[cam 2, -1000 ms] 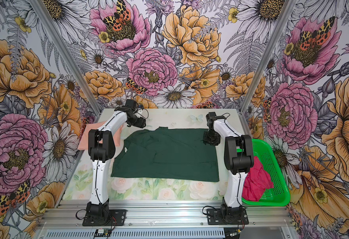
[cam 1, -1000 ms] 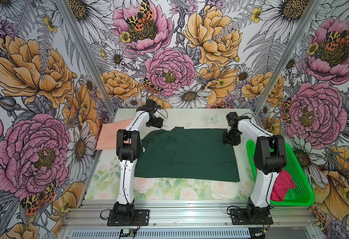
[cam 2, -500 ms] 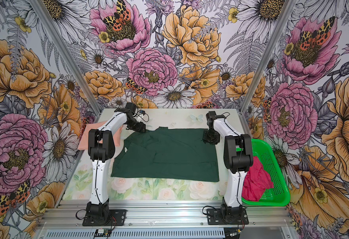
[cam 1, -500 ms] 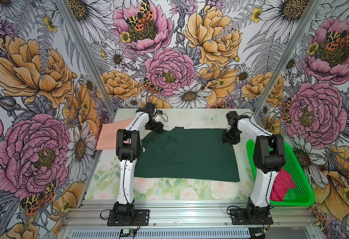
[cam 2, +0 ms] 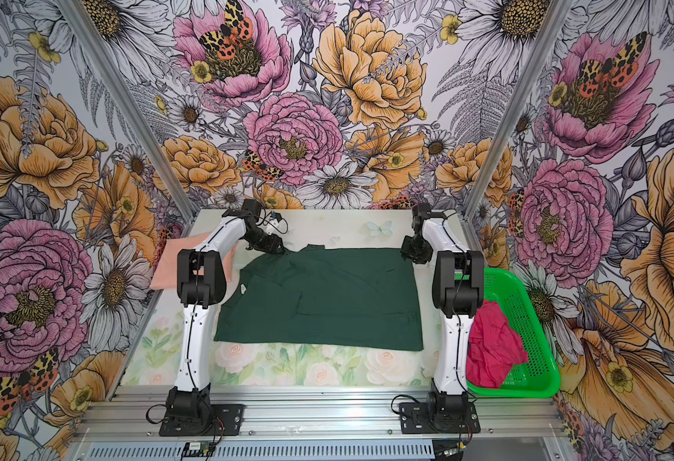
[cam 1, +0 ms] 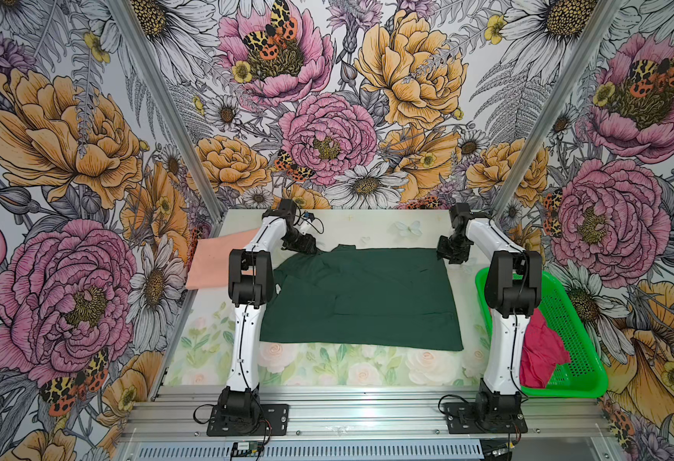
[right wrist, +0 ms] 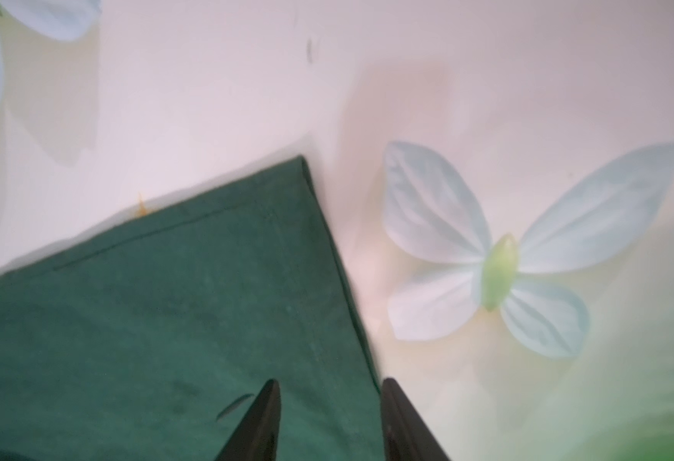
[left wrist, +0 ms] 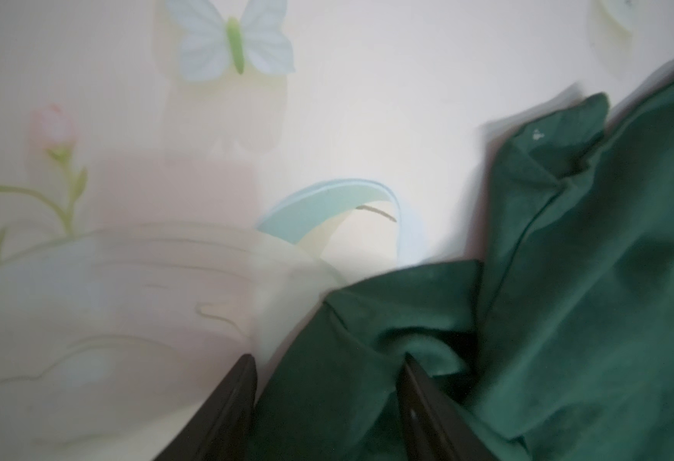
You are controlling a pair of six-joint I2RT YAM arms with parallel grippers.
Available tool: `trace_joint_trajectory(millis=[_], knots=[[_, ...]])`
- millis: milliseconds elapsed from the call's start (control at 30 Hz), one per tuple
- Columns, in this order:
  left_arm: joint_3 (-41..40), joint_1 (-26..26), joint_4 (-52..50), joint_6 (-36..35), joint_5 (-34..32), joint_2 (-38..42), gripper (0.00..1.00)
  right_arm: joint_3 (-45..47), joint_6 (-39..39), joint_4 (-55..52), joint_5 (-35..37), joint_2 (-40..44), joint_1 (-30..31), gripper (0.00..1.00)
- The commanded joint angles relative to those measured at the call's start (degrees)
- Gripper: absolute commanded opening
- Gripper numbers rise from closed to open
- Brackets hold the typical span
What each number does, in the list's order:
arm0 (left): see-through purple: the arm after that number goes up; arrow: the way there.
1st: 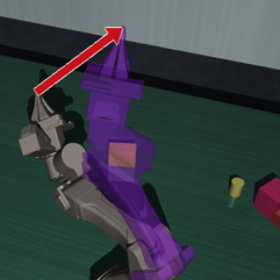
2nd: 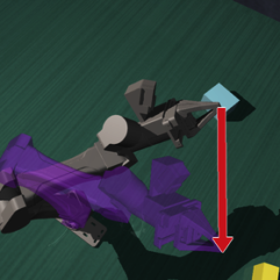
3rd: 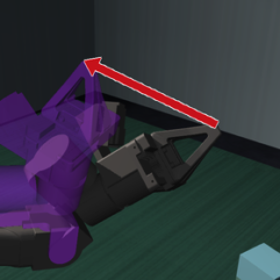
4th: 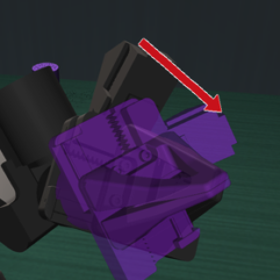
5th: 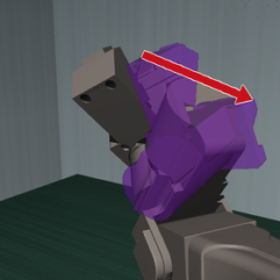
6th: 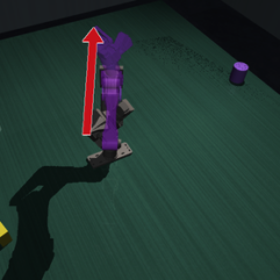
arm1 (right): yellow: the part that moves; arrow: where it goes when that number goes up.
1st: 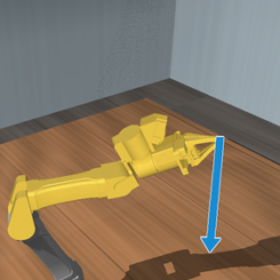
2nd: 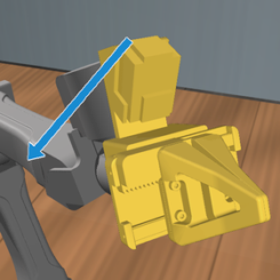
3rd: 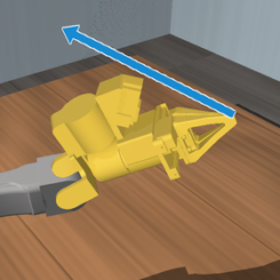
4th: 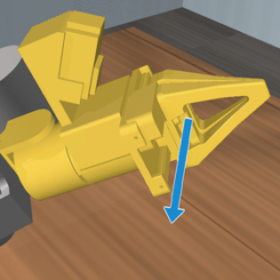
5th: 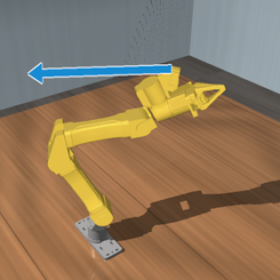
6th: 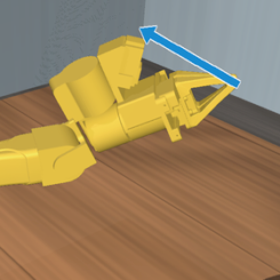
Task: Fold and stack t-shirts
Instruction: Fold the T-shirt.
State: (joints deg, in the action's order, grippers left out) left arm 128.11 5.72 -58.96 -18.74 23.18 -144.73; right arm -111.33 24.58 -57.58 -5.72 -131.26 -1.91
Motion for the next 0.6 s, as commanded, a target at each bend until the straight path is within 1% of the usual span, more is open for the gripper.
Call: trace_joint_trajectory(millis=[0,33,67,200,367,400,567], knots=[[0.37,-1.61,-1.57,0.40,7.38,-2.76,0.35,-6.92,2.50,0.28,-4.56,-5.23,-0.78,0.41],[0.38,-1.91,-1.72,0.50,8.28,-2.84,0.17,-8.59,2.92,-0.18,-4.61,-6.72,-1.00,0.41],[0.25,-2.22,-1.77,0.55,8.70,-2.85,0.12,-9.82,2.93,-0.24,-4.74,-7.77,-1.09,0.41],[-0.92,-2.19,-2.71,-0.60,8.30,-2.20,0.11,-13.26,3.49,-0.60,-5.37,-11.44,-1.21,0.41],[-2.29,-2.02,-3.51,-1.69,8.49,-0.98,0.11,-15.87,4.10,-0.67,-2.74,-13.57,-1.40,0.41],[-2.35,-1.93,-3.68,-1.95,8.65,-0.87,0.11,-16.54,3.99,-0.71,-2.99,-14.12,-1.50,0.39],[-2.08,-1.85,-4.14,-2.13,9.20,-1.00,0.09,-16.87,2.78,-0.62,-6.19,-15.21,-1.68,0.01]])
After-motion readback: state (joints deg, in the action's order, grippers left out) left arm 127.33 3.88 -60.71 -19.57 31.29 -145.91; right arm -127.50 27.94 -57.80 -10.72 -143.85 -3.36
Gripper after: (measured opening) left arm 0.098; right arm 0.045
